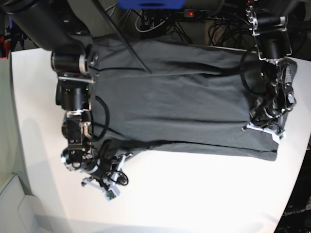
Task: Layout the t-shirt on the table in an organized manner, then fold the t-shirt properly
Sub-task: 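Pinch the shirt edge with the right gripper and pull it outward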
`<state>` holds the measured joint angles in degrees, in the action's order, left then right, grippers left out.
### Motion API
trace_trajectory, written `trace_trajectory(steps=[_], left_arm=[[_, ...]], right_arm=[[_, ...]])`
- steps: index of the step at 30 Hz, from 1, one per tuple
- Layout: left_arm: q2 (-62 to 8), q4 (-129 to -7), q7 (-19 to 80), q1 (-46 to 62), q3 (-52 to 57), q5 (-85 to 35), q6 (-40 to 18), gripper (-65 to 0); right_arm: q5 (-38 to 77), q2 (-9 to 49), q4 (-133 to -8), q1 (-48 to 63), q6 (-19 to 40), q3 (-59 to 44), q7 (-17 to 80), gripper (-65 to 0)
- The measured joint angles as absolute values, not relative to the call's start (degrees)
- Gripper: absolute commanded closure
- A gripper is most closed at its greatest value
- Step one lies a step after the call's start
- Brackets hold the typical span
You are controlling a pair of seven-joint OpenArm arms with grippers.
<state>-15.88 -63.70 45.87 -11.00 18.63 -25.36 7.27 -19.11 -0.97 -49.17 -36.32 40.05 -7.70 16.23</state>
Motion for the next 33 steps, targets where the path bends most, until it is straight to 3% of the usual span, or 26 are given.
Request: trace_trajectory(steps=[2,4,6,8,11,16,19,25,31,33], left_arm=[[-16.0,-63.7,45.5,-10.6,18.6,-25.3,7.3,-0.1],[-16.0,-63.9,44.7,-10.1,18.6,-25.6,6.8,-0.1],[-16.1,-63.9,45.0,-10.2,18.6,-25.6,6.9,-0.1],[-16.1,-63.9,44.7,-10.1,18.6,-25.6,6.9,-0.1],[-16.1,-64.0,45.0,-10.1,18.7,-25.6,6.9,-0.1],[-16.1,-64.0,45.1,-10.2,18.6,-25.1,7.1,-0.1],[-16.1,-64.0,45.3,-10.2,18.6,-25.3,7.1,-0.1],[-16.1,-64.0,45.0,-10.2,18.6,-25.3,7.1,-0.1],[-16.2,-64.0,44.9,-10.1,18.6,-25.6,7.0,-0.1],[-16.1,-64.0,44.9,-10.1,18.6,-25.4,7.1,-0.1]], right_arm=[[-19.1,0.3,-44.4,-38.0,39.6,-7.5,11.1,-10.9],[-19.4,0.6,-41.5,-39.1,33.2,-7.7,9.1,-18.3],[-19.4,1.1,-41.7,-39.2,31.0,-7.8,6.9,-25.3],[-19.3,1.0,-43.3,-39.1,29.1,-7.8,7.6,-27.7],[-19.1,0.8,-52.3,-34.9,29.7,-7.3,9.2,-24.1],[-19.7,-1.7,-71.2,-20.6,39.9,-6.4,17.4,-5.7],[-19.0,-4.0,-78.6,-13.2,40.4,-6.0,16.6,-2.7],[-19.2,-3.6,-71.0,-12.7,40.3,-0.6,17.4,-2.6],[-19.1,-3.8,-57.1,-22.2,40.1,-0.6,16.9,-2.6],[-18.8,-3.6,-49.6,-25.9,40.0,-1.0,12.6,-2.7]])
